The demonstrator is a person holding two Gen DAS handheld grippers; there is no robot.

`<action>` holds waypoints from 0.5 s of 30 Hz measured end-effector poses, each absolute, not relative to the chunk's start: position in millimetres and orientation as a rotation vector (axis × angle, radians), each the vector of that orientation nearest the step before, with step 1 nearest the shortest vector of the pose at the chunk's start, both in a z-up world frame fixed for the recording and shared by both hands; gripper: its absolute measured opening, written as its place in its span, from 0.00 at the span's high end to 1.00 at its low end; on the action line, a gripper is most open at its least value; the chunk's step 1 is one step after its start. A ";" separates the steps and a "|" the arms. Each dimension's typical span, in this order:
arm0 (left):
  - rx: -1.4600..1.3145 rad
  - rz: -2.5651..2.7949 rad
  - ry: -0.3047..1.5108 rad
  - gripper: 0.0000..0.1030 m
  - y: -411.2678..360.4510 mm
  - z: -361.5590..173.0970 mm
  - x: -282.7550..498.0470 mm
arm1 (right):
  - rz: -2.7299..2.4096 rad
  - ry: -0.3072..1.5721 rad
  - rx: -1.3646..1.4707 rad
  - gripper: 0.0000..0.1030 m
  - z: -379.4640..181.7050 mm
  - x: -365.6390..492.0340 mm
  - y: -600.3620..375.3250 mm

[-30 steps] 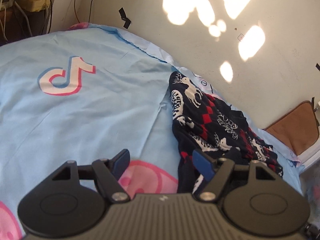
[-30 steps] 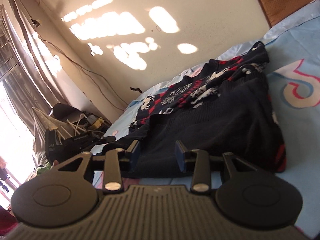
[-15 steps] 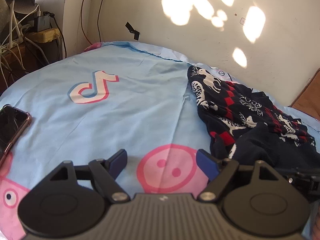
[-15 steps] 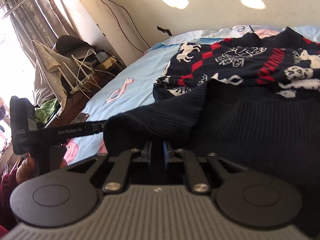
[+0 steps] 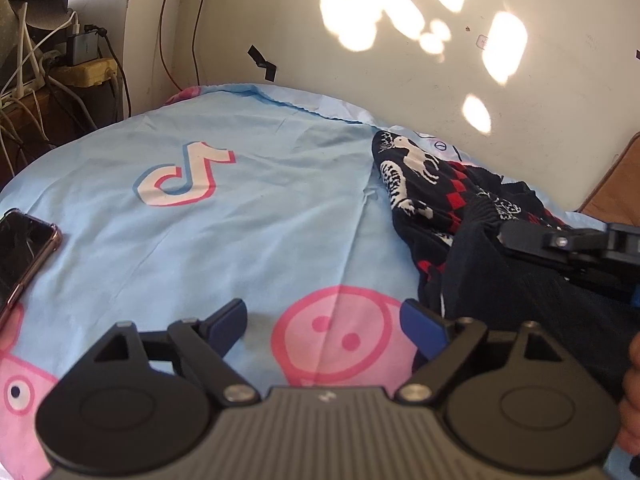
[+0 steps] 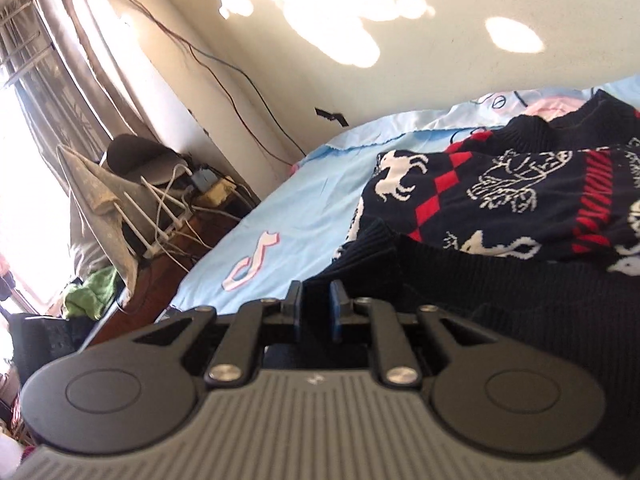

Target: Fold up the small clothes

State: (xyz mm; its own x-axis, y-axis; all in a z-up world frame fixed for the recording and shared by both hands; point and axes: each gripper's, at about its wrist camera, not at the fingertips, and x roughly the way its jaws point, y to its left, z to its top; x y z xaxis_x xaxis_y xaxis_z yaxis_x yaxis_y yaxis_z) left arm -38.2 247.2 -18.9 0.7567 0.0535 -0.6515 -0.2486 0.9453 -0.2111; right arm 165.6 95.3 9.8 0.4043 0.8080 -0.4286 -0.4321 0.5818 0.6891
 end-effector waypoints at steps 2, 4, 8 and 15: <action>-0.288 0.170 0.694 0.14 245.0 -19.6 -36.8 | 0.808 0.787 0.545 0.79 16.6 155.5 73.3; -0.274 0.163 0.693 0.14 241.4 -19.4 -35.7 | 0.771 0.752 0.558 0.76 19.5 142.6 44.5; -0.209 0.151 0.670 0.14 232.1 -14.6 -38.1 | 0.657 0.703 0.540 0.72 20.0 112.7 -23.9; -0.207 0.053 0.706 0.14 219.6 -6.8 -43.1 | 0.411 0.700 0.633 0.60 10.5 55.6 -127.6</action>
State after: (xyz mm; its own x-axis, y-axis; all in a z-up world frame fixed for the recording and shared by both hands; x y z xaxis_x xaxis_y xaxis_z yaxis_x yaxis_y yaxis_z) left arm -43.1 219.6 -6.8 0.7603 -0.0219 -0.6492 -0.1178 0.9782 -0.1711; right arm 55.6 -127.5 10.5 0.6985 0.5447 -0.4641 -0.1394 0.7397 0.6583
